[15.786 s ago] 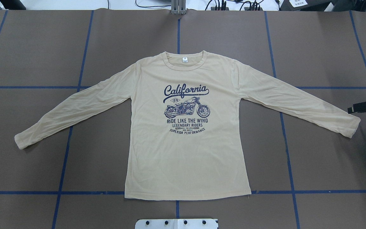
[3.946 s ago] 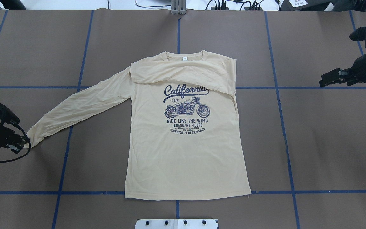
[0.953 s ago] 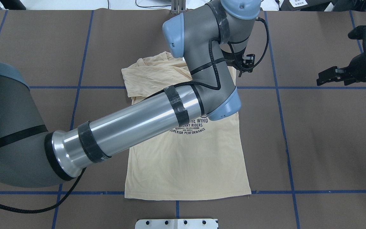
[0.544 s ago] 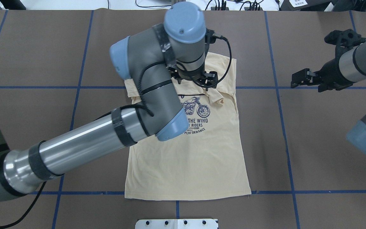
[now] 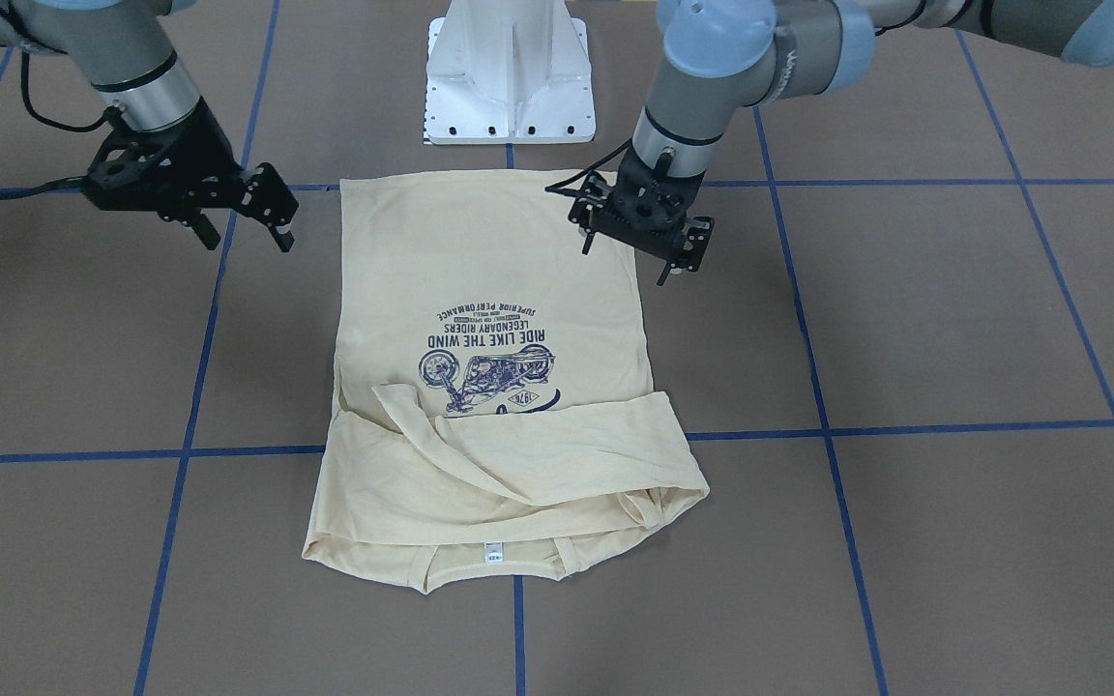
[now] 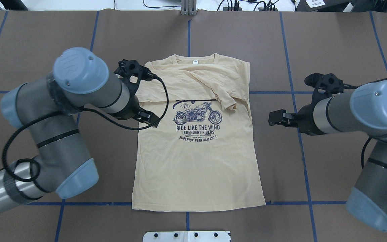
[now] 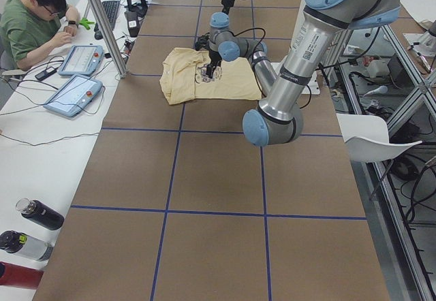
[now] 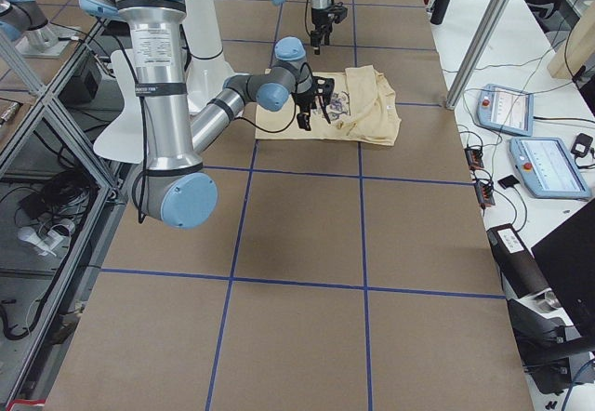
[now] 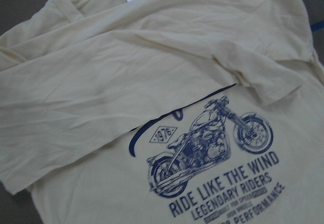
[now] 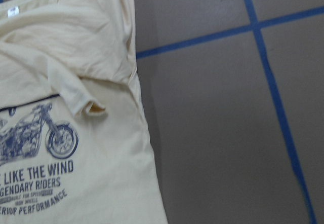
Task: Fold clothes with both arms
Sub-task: 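Release the sleeve and move both grippers to the hem corners nearest the robot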
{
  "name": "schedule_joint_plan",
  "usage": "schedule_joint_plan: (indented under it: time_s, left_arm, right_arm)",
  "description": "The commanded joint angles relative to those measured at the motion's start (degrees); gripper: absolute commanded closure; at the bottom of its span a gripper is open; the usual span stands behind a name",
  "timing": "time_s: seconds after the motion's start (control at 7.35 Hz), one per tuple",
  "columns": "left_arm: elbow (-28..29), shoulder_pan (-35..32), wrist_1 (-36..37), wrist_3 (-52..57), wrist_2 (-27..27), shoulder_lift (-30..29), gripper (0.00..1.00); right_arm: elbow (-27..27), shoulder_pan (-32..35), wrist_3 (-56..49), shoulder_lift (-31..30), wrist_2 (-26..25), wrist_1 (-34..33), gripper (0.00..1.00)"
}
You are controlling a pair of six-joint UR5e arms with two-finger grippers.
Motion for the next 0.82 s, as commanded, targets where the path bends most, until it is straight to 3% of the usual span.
schedule_joint_plan:
  time_s: [0.0, 0.14, 0.41, 0.68]
  left_arm:
    - [-7.7, 1.5, -1.0, -2.4, 0.1, 10.2, 0.00]
    - [-8.4, 4.7, -4.9, -9.3, 0.8, 13.0, 0.00]
    - [-8.2, 14.4, -14.9, -23.6, 7.7, 18.5, 0.00]
    - [-7.5, 21.0, -15.6, -33.9, 10.6, 18.3, 0.03]
  right_arm:
    - [2.2, -13.4, 8.0, -0.8, -11.9, -1.0, 0.00]
    - [2.2, -17.2, 10.3, -1.1, -15.9, -1.0, 0.00]
    - [2.2, -19.1, 11.1, -1.2, -17.3, -1.1, 0.00]
    - [2.2, -19.1, 11.1, -1.1, -17.3, -1.2, 0.00]
